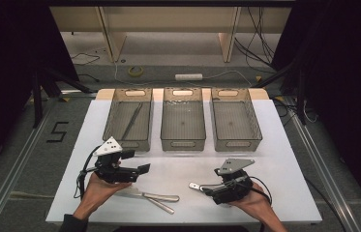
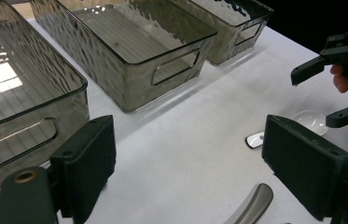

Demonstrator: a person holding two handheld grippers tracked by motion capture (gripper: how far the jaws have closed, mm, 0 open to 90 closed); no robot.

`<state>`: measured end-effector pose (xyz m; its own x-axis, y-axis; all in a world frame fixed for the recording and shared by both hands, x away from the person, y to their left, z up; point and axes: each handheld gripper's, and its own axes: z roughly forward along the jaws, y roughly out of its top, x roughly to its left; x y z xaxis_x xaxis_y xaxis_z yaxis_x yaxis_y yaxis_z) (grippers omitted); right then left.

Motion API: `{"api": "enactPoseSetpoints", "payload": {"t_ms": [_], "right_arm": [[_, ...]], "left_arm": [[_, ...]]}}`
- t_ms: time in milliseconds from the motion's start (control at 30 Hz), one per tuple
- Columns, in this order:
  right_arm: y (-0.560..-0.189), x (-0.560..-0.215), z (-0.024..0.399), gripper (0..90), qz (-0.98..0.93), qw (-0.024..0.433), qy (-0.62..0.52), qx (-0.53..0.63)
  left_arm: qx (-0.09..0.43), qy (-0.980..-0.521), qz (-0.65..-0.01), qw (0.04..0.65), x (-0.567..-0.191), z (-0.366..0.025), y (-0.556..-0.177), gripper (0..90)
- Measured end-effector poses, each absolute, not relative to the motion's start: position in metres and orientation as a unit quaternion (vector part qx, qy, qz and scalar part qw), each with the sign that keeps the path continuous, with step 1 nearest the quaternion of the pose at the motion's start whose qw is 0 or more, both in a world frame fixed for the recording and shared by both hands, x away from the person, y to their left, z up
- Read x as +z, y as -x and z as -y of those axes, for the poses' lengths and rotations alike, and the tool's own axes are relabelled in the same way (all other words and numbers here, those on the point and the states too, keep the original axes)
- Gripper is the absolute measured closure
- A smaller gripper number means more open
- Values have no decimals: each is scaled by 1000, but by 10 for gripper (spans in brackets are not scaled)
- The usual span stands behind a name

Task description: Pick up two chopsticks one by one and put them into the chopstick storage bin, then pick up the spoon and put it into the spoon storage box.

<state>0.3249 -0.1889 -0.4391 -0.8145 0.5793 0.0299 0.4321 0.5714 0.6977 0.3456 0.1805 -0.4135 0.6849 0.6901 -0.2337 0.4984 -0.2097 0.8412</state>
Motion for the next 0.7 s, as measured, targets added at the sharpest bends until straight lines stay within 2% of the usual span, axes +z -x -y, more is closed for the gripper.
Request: {"api": "enactPoseSetpoints", "payload": {"t_ms": [700], "right_arm": [[-336, -451, 163, 258, -924, 83, -256, 271]], "left_arm": [[109, -761, -384, 512, -414, -182, -333, 160]]}}
